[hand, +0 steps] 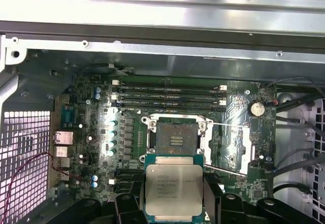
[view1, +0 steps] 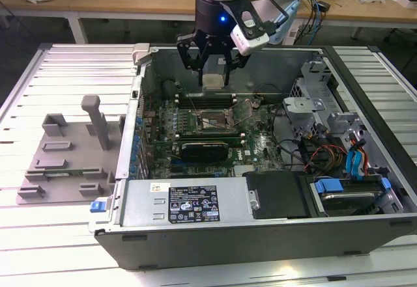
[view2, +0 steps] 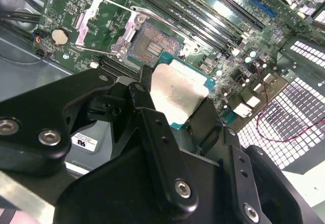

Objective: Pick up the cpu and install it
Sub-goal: 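Place the cpu into insertion slot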

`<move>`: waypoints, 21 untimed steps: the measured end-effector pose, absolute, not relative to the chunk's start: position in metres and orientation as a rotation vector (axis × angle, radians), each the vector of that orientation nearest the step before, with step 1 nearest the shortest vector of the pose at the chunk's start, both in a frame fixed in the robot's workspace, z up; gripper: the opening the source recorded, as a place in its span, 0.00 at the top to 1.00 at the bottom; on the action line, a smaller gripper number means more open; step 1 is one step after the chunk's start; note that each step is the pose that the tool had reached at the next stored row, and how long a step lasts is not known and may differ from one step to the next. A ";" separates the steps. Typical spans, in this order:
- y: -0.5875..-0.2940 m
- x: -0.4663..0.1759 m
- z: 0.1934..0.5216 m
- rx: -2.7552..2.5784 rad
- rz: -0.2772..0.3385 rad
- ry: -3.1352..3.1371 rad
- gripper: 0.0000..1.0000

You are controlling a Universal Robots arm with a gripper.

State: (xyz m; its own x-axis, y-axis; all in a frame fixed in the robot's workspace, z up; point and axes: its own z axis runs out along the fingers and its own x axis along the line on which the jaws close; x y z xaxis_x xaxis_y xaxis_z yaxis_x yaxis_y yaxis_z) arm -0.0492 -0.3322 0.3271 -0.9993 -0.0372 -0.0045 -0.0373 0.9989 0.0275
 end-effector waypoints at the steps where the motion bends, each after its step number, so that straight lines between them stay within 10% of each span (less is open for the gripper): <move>1: -0.332 -0.049 0.327 -0.058 0.043 3.137 0.45; 21: -0.332 -0.049 0.327 0.623 0.041 3.069 0.45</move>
State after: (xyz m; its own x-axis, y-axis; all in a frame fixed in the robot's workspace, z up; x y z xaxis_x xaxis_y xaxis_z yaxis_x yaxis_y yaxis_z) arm -0.0492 -0.3322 0.3268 -0.9208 0.3901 -0.0046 0.3898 0.9205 0.0275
